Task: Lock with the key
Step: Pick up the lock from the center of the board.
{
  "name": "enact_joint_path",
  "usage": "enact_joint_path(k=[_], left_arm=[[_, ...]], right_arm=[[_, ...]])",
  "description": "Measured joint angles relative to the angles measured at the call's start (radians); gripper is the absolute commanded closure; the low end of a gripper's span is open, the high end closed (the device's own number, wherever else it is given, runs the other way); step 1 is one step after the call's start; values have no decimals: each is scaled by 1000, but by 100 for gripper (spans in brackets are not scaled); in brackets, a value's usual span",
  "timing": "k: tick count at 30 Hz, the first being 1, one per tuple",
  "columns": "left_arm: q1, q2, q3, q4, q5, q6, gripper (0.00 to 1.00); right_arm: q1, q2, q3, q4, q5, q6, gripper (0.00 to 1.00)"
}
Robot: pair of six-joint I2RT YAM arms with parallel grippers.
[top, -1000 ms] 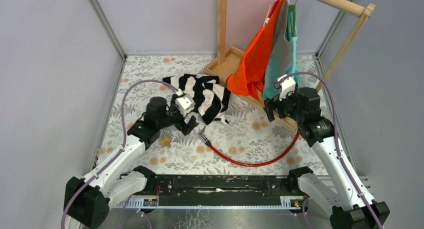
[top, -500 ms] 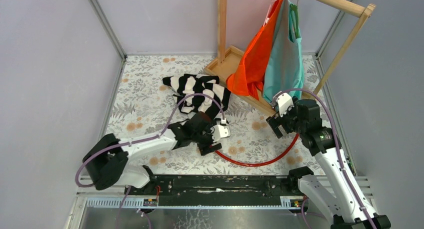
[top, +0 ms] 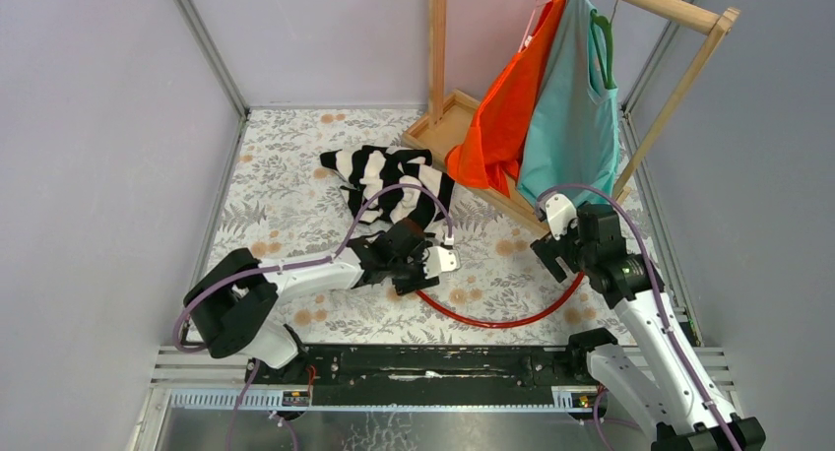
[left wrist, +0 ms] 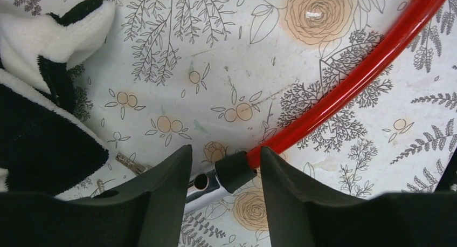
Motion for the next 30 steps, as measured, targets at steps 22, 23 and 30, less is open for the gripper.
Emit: enact_joint_path(k=[22,23,30], left_arm=[[185,-228,-63,-108,14,124,28],[187,-230,-65,-118,24,154,28],[196,-186,-80,-140,88,392,28]], right_arm=[[21,91,12,77,-360,-3,1],[24,95,12,88,-382,1,1],[69,163,14,179,-473,29,1]])
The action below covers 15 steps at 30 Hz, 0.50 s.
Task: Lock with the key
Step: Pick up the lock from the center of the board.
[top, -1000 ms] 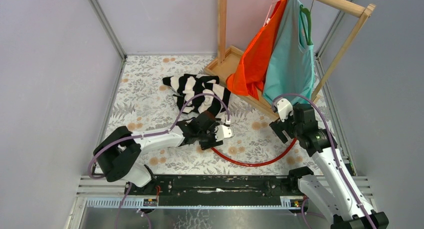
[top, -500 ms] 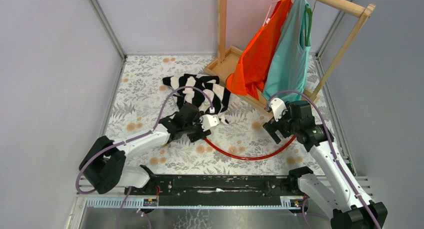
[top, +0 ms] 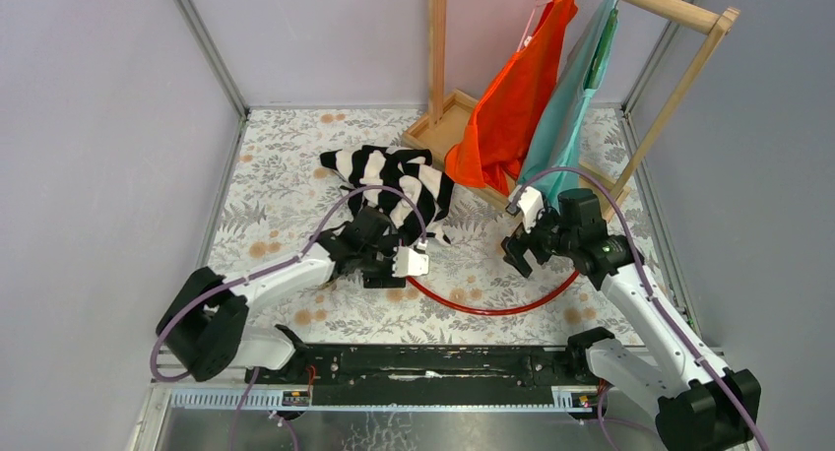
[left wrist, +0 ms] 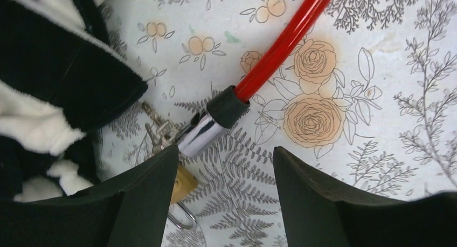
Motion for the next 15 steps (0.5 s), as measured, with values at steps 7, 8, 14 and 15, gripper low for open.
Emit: enact_joint_path(k=[7,8,14,15], left_arm=[[0,177,135,-87,16,215,31],[0,200,156,-98,17,240,32],[0,297,211,-132,8,320,48],[0,309,212,-137,6,329,50]], right_arm=[[29,27,2,48,-16,16,1],[31,28,2,51,-16,17,1],[42,50,2,67,-16,21,1],[44,60,3,72,-16,21,1]])
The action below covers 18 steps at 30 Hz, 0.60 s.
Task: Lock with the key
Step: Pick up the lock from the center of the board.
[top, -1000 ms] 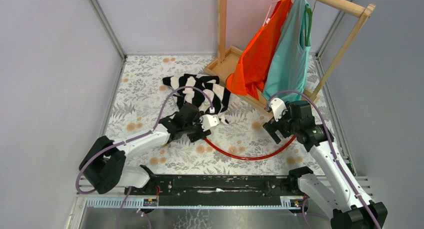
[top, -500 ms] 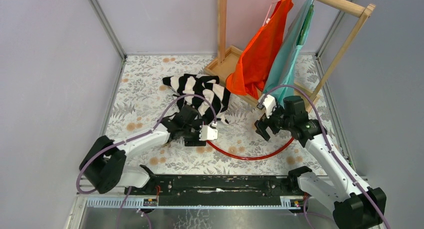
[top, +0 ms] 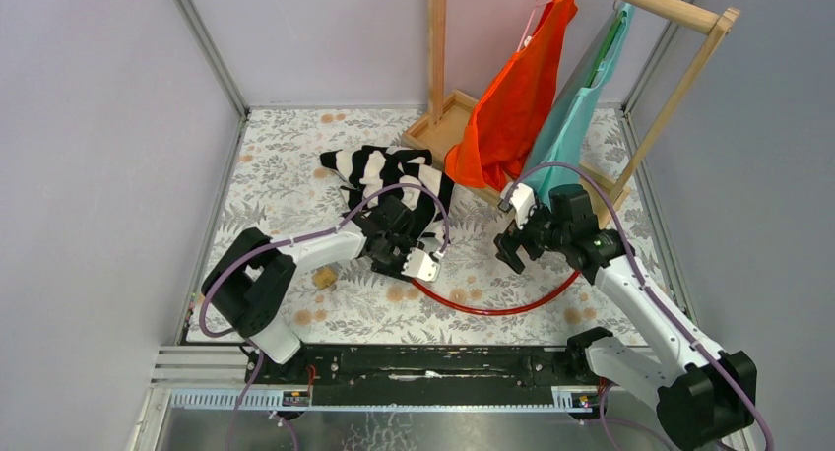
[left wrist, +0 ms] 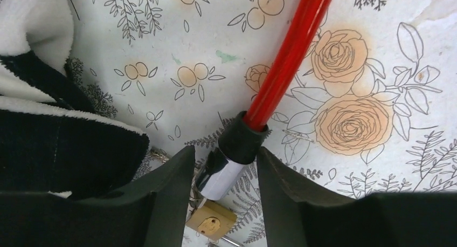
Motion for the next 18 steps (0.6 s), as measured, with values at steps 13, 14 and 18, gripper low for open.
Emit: enact_joint_path(k=[13,14,18], left_arm=[[-4,-68,-39,0,-10,64,93],[-7,-90,-39,2,-11,64,93],[-23,-183,-26,8,-13,63,94]], right_arm=[[15,183,90,124,-109,142,1],[16,206,97,153,-134,165,1],[24,310,114,292,-250,266,3]])
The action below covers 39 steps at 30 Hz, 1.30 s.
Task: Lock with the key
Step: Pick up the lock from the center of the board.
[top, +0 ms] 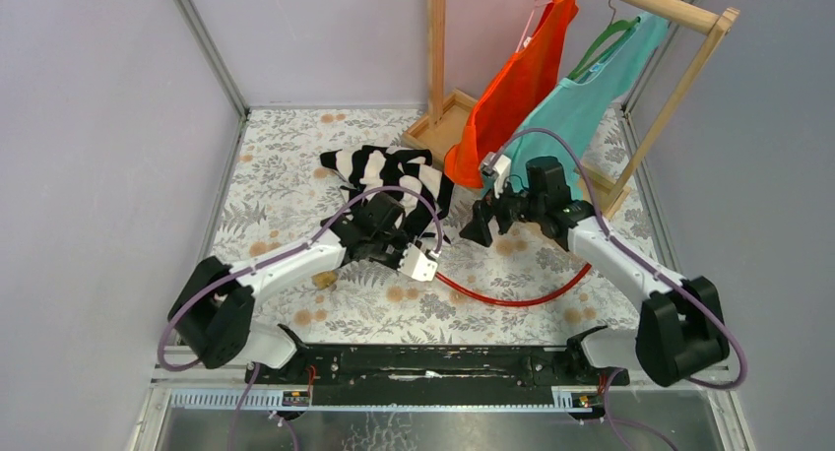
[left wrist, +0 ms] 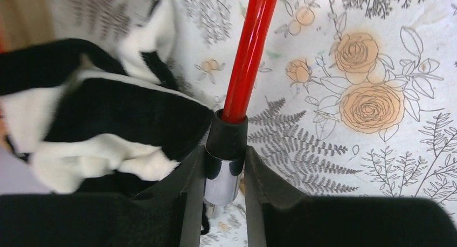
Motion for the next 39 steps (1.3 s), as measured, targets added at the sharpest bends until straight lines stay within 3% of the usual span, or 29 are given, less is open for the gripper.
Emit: enact_joint_path(k=[8,14,26,39], left_arm=[[-89,-126,6,11,-28,-18,94],[-100,-180,3,38,-43,-47,94],[-100,-233,-37,78,-46,-74,94],[-100,-287,-76,97,-18,-117,94]], right_arm=[[92,160,54,214,-170,131,4],[128,220,43,364,-230,235,10],[241,298,-33,263,-299,327,19],[241,287,-24,294,-215,378,16]])
